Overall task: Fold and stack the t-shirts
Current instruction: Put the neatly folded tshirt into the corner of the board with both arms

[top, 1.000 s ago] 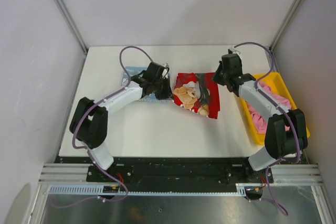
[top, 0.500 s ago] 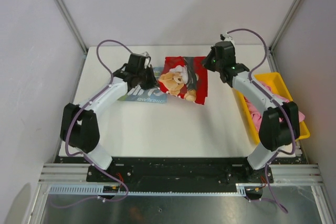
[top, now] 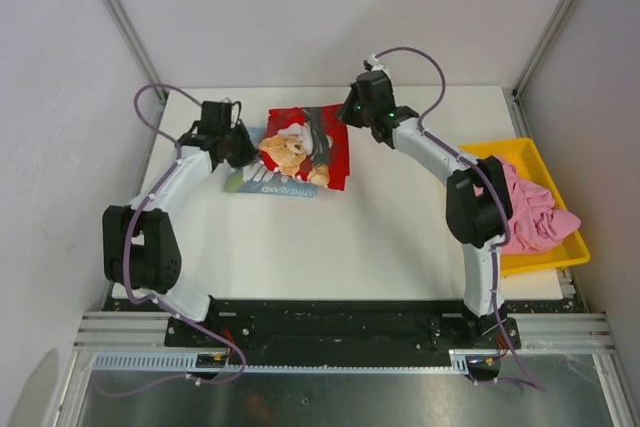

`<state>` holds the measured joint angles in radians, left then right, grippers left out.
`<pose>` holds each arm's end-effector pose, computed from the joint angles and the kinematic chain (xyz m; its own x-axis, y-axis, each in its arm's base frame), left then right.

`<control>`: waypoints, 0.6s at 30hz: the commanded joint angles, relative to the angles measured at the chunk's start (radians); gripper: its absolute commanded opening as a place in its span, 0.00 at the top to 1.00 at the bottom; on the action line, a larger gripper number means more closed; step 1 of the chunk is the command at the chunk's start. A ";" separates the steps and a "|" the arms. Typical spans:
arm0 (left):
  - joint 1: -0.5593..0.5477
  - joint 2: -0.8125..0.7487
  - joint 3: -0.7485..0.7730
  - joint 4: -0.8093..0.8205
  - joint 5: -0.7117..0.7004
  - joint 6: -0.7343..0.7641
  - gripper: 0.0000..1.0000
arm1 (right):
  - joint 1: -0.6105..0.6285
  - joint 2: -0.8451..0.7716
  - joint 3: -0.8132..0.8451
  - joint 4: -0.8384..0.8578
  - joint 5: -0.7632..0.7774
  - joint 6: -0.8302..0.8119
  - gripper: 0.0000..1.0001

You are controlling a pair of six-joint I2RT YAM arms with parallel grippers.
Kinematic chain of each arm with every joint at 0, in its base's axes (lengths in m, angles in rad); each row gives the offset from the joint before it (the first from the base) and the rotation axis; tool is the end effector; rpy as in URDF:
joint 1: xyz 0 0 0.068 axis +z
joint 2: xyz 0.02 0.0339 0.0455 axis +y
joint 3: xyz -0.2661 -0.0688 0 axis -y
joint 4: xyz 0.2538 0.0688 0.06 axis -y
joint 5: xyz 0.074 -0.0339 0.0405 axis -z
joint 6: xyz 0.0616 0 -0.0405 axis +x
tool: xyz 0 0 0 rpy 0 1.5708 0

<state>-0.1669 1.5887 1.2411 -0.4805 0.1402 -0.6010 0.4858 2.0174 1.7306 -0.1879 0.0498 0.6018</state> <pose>0.3685 -0.0708 0.2501 -0.7448 -0.4423 -0.4996 -0.1982 0.8616 -0.4673 0.4576 0.2382 0.2773 -0.5750 0.3358 -0.7461 -0.1233 0.8659 0.4848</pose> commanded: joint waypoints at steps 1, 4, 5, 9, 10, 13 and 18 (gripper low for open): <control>0.056 -0.064 -0.022 0.000 -0.023 0.025 1.00 | 0.035 0.081 0.136 0.047 0.003 0.016 1.00; 0.086 -0.070 -0.037 -0.001 -0.029 0.028 1.00 | 0.051 0.131 0.191 0.048 0.003 0.026 1.00; 0.096 -0.072 -0.041 -0.001 -0.032 0.028 1.00 | 0.054 0.148 0.208 0.050 0.000 0.031 1.00; 0.130 -0.072 -0.055 -0.004 -0.031 0.035 1.00 | 0.069 0.209 0.276 0.058 -0.012 0.039 1.00; 0.137 -0.071 -0.058 -0.004 -0.030 0.037 1.00 | 0.072 0.222 0.292 0.058 -0.013 0.039 1.00; 0.156 -0.066 -0.062 -0.004 -0.027 0.044 1.00 | 0.078 0.254 0.337 0.054 -0.015 0.039 1.00; 0.195 -0.055 -0.061 -0.004 -0.026 0.050 1.00 | 0.082 0.298 0.392 0.036 -0.018 0.047 1.00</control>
<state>-0.0109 1.5707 1.1797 -0.4900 0.1310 -0.5835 0.5667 2.2971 2.0407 -0.1898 0.0200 0.6357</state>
